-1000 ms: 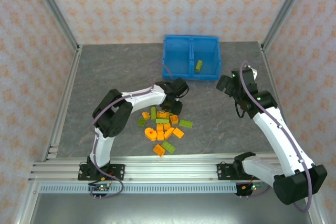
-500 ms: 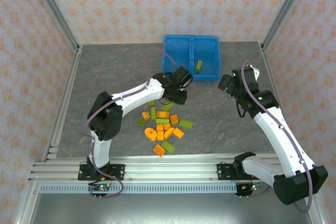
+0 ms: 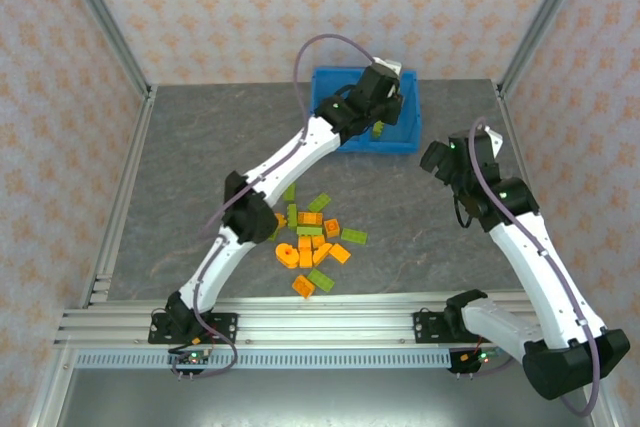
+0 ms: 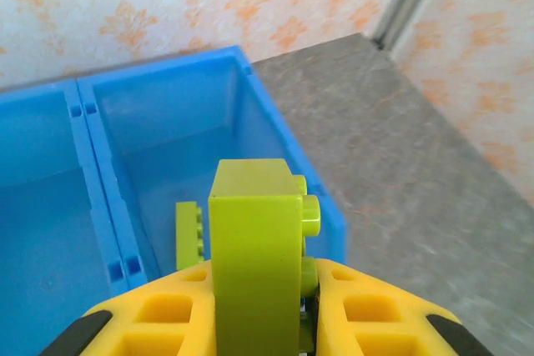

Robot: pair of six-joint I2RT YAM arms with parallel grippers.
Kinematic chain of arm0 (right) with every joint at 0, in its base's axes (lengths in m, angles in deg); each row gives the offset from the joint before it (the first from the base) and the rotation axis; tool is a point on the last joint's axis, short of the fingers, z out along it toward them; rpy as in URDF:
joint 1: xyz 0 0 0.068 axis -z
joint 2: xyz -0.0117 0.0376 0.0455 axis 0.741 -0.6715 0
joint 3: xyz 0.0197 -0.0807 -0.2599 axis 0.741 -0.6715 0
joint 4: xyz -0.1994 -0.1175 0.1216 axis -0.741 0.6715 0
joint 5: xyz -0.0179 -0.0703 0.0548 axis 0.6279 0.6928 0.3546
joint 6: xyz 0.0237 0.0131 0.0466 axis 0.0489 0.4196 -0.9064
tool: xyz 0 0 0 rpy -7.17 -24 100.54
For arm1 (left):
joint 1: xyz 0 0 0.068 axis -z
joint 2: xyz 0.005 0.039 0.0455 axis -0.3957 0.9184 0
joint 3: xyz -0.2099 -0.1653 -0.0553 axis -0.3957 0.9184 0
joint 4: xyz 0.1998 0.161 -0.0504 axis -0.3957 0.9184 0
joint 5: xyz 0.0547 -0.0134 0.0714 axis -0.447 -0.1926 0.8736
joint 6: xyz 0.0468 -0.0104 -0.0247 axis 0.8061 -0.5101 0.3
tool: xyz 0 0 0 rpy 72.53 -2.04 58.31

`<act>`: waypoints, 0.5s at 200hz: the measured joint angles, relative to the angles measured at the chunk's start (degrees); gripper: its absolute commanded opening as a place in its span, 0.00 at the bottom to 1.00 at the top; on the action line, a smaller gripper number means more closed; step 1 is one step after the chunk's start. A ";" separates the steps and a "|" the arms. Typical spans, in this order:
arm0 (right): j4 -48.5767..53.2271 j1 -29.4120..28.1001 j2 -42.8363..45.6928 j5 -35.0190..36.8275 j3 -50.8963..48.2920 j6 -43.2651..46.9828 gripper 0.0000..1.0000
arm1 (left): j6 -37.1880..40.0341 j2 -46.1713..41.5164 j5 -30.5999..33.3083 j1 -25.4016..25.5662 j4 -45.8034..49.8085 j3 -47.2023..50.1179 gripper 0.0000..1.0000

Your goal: Sort the legos into containers by color

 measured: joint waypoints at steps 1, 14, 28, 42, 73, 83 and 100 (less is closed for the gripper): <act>0.04 0.00 0.02 0.00 0.00 -0.02 0.99 | 0.00 0.20 0.04 -0.07 -0.07 -0.04 0.16; 0.83 0.00 0.79 0.02 0.02 0.00 0.99 | 0.04 3.87 0.17 -0.96 -0.52 -0.17 0.16; 1.68 0.00 2.01 0.04 0.00 0.00 0.99 | 0.11 7.37 0.42 -1.79 -0.98 -0.17 0.17; 2.34 0.00 3.43 0.07 0.00 0.00 0.99 | 0.66 9.11 0.92 -2.05 -3.10 -0.17 0.17; 2.93 0.00 5.03 0.24 -0.02 -0.07 0.99 | 0.92 9.07 0.76 -1.57 -6.40 -0.35 0.19; 2.93 0.00 5.05 0.22 -0.02 -0.24 0.99 | 0.90 9.07 0.98 -1.57 -6.95 -0.35 0.20; 3.30 0.00 5.05 0.22 -0.02 -0.26 0.99 | 0.85 9.09 1.95 -1.51 -8.24 -0.37 0.27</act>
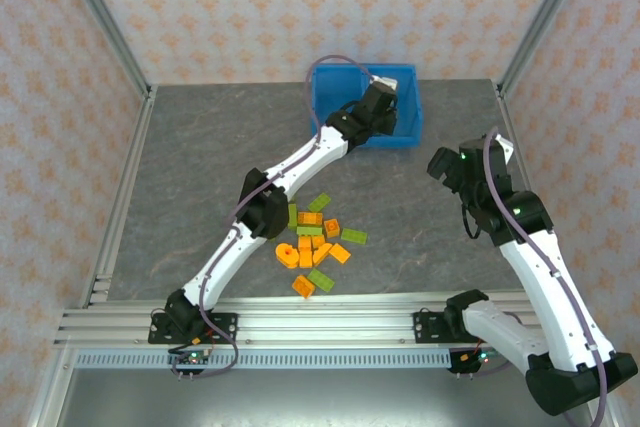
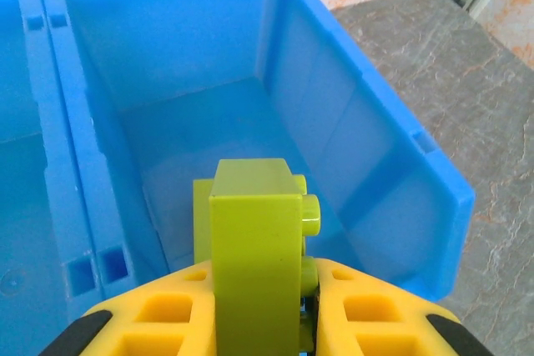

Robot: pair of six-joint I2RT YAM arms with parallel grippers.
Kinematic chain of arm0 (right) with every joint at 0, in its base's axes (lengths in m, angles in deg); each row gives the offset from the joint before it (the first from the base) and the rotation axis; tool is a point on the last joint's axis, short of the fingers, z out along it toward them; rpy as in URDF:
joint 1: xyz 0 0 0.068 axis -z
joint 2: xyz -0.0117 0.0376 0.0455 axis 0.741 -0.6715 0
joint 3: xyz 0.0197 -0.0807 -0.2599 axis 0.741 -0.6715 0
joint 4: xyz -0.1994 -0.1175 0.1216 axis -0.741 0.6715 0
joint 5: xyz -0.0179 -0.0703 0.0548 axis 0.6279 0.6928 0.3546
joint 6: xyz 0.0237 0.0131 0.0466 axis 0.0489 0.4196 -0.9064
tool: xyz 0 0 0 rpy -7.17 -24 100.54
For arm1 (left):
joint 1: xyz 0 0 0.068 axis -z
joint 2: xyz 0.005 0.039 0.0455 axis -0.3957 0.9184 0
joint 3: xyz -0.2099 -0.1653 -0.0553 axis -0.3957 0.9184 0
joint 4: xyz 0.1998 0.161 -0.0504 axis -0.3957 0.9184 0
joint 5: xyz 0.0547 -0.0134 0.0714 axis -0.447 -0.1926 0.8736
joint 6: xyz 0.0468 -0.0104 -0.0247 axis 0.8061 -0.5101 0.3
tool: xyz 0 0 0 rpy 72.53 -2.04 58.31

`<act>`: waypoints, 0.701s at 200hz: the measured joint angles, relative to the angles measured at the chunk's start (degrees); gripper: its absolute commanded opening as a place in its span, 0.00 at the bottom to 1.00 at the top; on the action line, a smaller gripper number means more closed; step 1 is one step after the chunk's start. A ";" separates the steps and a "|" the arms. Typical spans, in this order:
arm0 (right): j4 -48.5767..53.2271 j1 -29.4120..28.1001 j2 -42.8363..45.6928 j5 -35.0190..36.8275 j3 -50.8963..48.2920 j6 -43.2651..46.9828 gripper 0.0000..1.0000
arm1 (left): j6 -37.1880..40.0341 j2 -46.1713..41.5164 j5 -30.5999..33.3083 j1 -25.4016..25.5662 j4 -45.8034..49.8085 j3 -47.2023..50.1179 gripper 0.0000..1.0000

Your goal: Sort the legos into containers by color

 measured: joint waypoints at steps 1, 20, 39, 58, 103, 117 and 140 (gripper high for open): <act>0.02 0.00 0.00 0.00 0.00 0.00 0.99 | 0.02 0.00 0.09 0.00 0.00 0.00 0.28; 0.46 0.00 0.00 0.02 0.00 0.02 0.99 | -0.11 0.66 1.49 -0.02 -1.03 -1.05 0.40; 0.74 0.00 0.07 0.02 0.00 0.02 0.99 | -0.55 1.97 2.05 -0.09 -2.12 -2.93 0.53; 1.07 0.00 0.26 0.04 0.00 0.02 0.99 | -0.81 2.34 2.19 -0.07 -2.36 -3.02 0.54; 1.20 0.00 0.42 0.00 -0.26 0.02 1.00 | -3.56 1.25 0.61 -0.09 -0.04 -3.13 0.54; 0.96 0.00 0.35 -0.44 -0.92 0.04 1.00 | -5.07 -1.05 -1.11 -0.13 2.84 -2.80 0.54; -0.24 0.00 -0.61 -3.43 -2.05 0.76 1.00 | -5.79 -12.02 -3.28 -0.17 5.31 5.57 0.56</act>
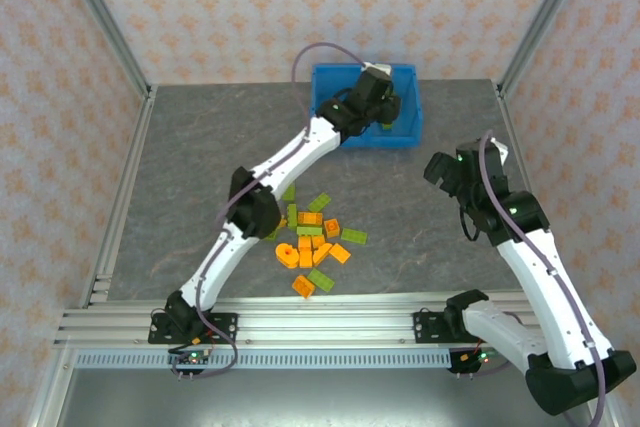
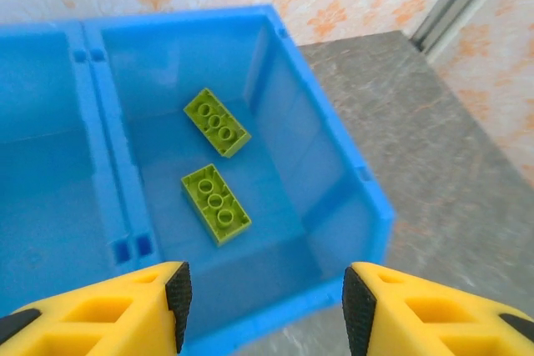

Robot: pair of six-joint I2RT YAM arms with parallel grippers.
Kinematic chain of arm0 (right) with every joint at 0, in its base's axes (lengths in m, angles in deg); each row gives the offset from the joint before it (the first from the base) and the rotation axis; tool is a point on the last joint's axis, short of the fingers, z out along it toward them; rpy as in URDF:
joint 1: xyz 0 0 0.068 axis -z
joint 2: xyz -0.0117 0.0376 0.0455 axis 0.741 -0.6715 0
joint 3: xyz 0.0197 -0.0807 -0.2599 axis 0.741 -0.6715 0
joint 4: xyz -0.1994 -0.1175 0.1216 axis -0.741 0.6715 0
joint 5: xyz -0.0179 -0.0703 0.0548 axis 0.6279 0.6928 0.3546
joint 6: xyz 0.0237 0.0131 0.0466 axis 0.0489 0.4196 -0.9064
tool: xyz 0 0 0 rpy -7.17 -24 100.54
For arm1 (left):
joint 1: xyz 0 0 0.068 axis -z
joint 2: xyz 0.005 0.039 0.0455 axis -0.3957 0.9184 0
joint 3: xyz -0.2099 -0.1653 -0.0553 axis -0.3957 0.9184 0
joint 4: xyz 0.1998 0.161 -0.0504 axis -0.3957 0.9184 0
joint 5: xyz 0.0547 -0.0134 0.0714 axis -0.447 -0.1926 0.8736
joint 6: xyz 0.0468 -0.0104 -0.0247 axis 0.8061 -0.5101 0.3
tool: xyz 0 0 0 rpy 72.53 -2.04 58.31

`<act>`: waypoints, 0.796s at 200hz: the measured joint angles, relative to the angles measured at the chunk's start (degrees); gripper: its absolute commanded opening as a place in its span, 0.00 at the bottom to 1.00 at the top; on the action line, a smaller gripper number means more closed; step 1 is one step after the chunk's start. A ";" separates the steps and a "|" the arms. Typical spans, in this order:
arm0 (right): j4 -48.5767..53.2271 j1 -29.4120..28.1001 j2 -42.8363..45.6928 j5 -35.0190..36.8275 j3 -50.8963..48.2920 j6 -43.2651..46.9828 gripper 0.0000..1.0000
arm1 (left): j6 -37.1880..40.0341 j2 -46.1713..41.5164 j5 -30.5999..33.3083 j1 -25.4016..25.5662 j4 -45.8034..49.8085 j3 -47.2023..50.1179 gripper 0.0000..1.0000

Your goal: Sort the legos into containers by color

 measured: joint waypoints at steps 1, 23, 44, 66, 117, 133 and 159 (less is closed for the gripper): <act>-0.07 0.00 -0.13 -0.33 -0.11 0.09 1.00 | 0.02 -1.11 -0.20 0.00 -0.02 0.98 0.56; -2.32 -0.79 -2.75 -5.07 -1.44 1.75 1.00 | 1.57 -20.00 -1.44 -0.02 -2.34 18.23 0.63; -4.79 -4.22 -6.64 -9.14 -2.25 3.98 1.00 | 4.52 -38.27 -2.56 -0.35 -6.12 33.31 0.72; -7.82 -10.21 -10.86 -12.57 -2.75 7.13 1.00 | 8.81 -53.42 -4.33 -1.70 -8.76 46.18 0.80; -12.50 -22.91 -26.99 -18.12 -1.20 10.56 0.97 | 20.24 -73.11 -3.15 -4.42 -4.98 71.60 0.93; -12.96 -27.08 -32.26 -18.69 0.35 11.80 0.94 | 24.85 -78.84 -3.78 -4.94 -2.89 79.17 0.99; -13.62 -30.29 -39.54 -19.41 3.06 14.03 0.83 | 34.34 -87.91 -7.19 -5.14 1.92 87.19 1.00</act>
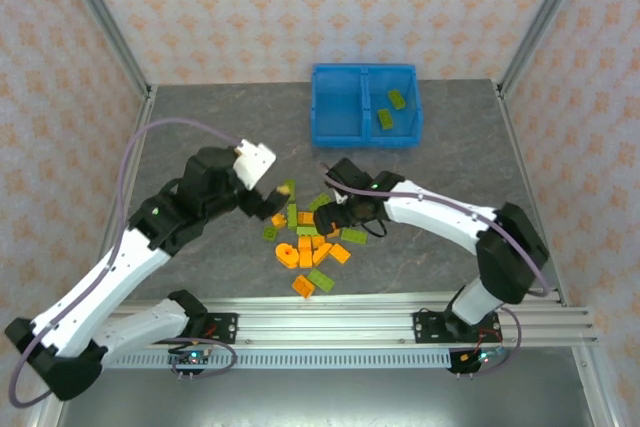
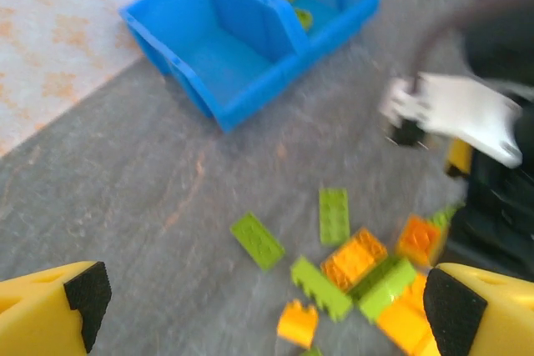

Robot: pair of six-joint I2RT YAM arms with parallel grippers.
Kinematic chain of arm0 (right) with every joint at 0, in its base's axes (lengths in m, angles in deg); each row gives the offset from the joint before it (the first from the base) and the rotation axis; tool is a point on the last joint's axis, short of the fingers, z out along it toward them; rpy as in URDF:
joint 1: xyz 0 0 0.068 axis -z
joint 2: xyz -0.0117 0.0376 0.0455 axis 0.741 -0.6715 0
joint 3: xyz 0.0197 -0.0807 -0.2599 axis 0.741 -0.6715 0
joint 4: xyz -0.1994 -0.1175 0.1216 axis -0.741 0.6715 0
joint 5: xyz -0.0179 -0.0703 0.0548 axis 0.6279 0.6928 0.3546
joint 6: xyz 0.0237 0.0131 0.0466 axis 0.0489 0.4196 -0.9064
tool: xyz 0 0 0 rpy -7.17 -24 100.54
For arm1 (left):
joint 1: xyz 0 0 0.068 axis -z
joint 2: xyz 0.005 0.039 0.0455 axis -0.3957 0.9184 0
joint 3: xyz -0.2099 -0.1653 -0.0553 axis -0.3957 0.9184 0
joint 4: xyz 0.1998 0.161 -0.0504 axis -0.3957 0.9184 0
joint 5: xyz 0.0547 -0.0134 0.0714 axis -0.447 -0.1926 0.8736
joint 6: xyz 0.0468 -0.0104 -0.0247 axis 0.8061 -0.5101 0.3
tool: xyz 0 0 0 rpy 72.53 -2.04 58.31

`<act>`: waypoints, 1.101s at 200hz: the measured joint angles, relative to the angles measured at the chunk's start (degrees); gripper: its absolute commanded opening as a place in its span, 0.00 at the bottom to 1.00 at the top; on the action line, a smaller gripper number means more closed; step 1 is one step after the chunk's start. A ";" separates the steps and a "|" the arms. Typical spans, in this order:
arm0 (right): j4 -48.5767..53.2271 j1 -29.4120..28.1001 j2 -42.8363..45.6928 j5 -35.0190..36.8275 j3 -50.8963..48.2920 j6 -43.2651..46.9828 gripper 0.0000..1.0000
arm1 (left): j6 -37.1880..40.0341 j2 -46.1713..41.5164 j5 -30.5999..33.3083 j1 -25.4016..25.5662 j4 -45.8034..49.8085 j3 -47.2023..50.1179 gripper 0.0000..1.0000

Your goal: Sort the legos into containers by color

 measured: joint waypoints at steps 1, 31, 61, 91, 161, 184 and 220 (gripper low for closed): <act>-0.04 0.00 -0.15 0.00 0.07 0.13 0.82 | 0.42 -0.42 -0.09 0.00 0.24 0.33 1.00; -0.90 -0.39 -6.64 -0.48 2.10 2.05 0.68 | 7.17 -7.69 -0.72 0.00 1.46 7.85 1.00; -1.51 -0.72 -10.10 -1.07 2.67 2.84 0.54 | 10.58 -13.35 -0.70 0.00 0.66 15.61 1.00; -2.36 -0.74 -10.23 -1.66 2.69 2.78 0.40 | 12.44 -15.15 -0.68 0.00 -1.88 19.28 1.00; -0.31 -0.72 -7.58 4.15 4.63 2.69 0.34 | 13.29 -12.74 0.15 0.00 -9.14 19.45 1.00; 0.04 -0.17 -3.23 8.00 9.09 2.73 0.35 | 12.76 -12.74 0.90 0.00 -12.11 19.45 1.00; -4.33 5.29 0.07 15.39 19.06 2.99 0.36 | 11.54 -12.66 1.05 0.00 -17.11 20.44 1.00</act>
